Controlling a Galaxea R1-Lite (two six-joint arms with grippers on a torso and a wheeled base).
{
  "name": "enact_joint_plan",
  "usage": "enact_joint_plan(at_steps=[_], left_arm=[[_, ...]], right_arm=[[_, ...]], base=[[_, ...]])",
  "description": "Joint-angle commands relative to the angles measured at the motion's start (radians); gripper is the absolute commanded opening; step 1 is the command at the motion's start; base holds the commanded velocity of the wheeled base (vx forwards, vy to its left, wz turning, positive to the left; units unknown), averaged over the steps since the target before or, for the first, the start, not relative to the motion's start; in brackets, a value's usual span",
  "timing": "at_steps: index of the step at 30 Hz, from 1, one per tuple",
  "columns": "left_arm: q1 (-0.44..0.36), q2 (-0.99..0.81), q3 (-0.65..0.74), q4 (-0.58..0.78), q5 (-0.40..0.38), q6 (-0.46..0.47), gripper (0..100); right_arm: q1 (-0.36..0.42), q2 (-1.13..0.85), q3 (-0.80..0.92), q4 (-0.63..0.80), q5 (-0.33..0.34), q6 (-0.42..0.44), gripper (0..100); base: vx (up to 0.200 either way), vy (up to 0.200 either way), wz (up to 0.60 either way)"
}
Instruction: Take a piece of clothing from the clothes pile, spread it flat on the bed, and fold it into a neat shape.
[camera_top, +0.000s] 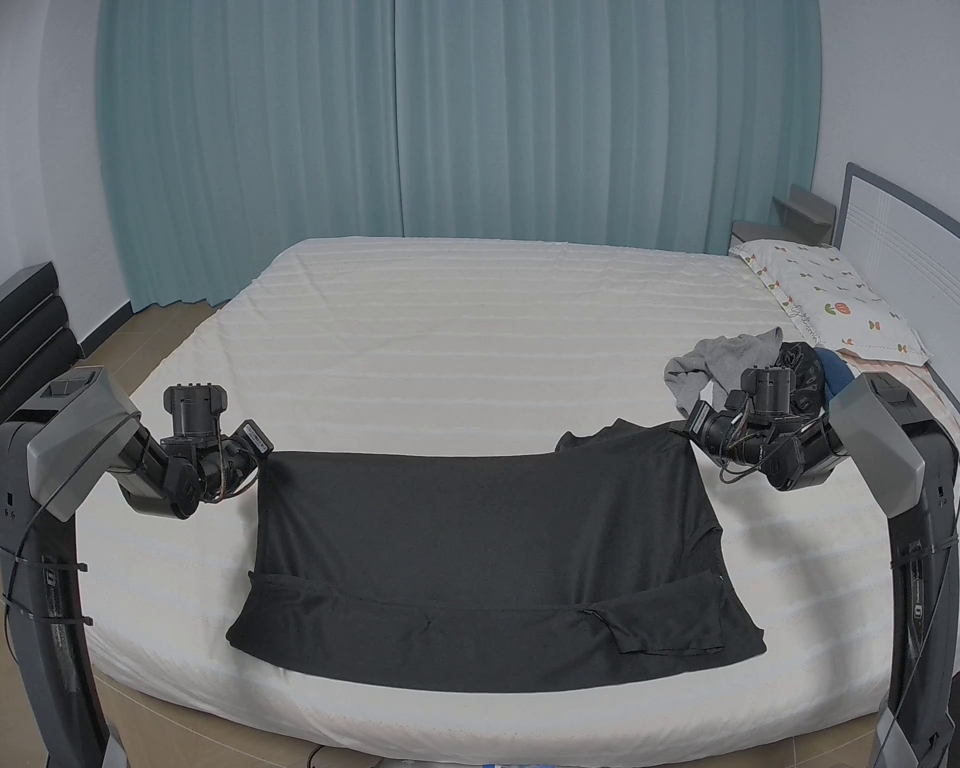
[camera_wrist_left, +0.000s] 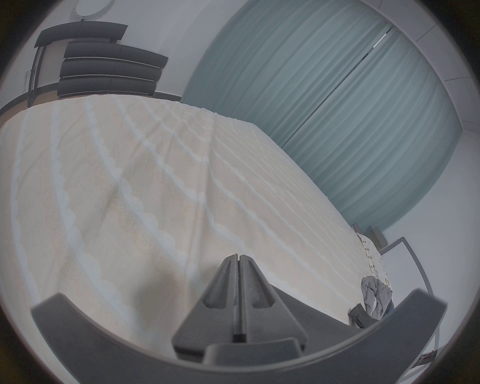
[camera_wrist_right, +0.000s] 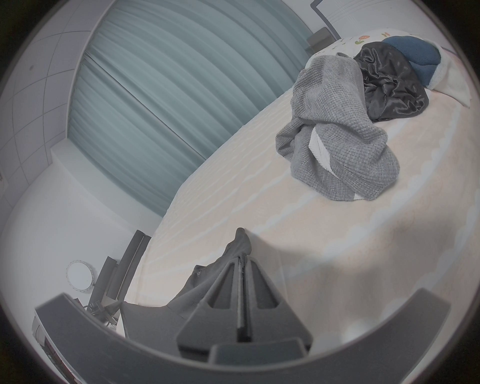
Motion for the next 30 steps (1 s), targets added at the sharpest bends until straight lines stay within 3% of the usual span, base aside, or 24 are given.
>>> enact_joint_plan(at_steps=[1, 17, 21, 30], left_arm=[[0.001, 0.004, -0.002, 0.001, 0.0, -0.001, 0], [0.001, -0.05, 0.054, 0.0, 0.0, 0.001, 0], [-0.001, -0.062, 0.074, 0.0, 0.001, 0.002, 0], [-0.001, -0.054, 0.072, 0.0, 0.0, 0.001, 0]], right_arm=[[0.001, 0.008, 0.005, -0.001, 0.0, 0.0, 0], [-0.013, -0.135, 0.185, -0.009, 0.044, 0.0, 0], [-0.016, -0.165, 0.259, -0.067, 0.052, -0.001, 0], [-0.016, -0.155, 0.275, -0.089, 0.052, -0.001, 0]], base=[[0.0, 0.0, 0.0], [0.0, 0.0, 0.0], [0.0, 0.0, 0.0], [0.0, 0.0, 0.0]])
